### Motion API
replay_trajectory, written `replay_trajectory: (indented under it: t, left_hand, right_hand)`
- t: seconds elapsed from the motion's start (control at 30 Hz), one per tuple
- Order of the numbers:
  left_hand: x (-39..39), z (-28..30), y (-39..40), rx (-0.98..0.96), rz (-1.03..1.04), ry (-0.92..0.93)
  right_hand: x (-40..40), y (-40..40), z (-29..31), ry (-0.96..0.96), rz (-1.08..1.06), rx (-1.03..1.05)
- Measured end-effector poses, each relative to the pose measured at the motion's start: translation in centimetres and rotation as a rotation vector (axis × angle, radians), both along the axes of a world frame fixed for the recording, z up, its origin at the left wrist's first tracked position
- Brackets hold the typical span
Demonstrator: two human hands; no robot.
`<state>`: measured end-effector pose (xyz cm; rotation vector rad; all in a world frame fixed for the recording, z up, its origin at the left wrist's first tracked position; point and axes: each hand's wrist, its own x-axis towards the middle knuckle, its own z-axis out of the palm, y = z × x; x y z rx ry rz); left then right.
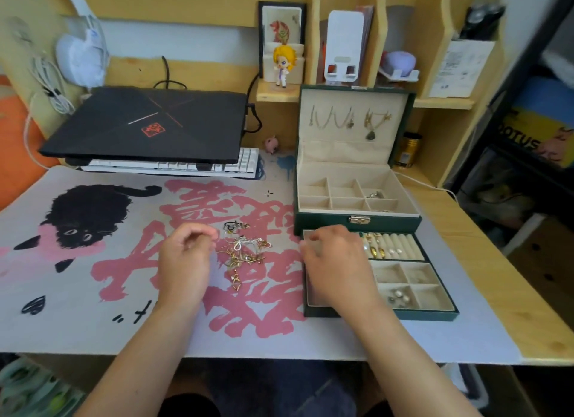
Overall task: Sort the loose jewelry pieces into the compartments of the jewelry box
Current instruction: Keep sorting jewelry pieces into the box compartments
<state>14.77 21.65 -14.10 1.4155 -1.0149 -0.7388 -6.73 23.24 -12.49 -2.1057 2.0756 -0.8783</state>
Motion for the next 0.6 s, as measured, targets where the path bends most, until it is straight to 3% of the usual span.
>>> replay_trajectory:
  t: [0.1, 0.23, 0.37, 0.47, 0.6]
  left_hand:
    - [1.1, 0.3, -0.6, 0.000, -0.063, -0.098]
    - [3.0, 1.0, -2.8, -0.052, -0.125, -0.490]
    - [4.2, 0.2, -5.8, -0.070, -0.136, -0.777]
    - [4.5, -0.8, -6.6, -0.017, -0.131, -0.765]
    - [5.0, -1.2, -6.5, -0.045, -0.090, -0.697]
  right_hand:
    - [-2.8, 0.0, 2.9, -0.173, -0.061, -0.070]
    - [-5.2, -1.5, 5.5, -0.192, -0.108, -0.019]
    - [-2.3, -3.0, 6.5, -0.128, 0.091, 0.100]
    - [2.1, -4.4, 5.9, -0.012, 0.330, 0.240]
    - [6.6, -8.8, 3.6, 0.174, 0.422, 0.220]
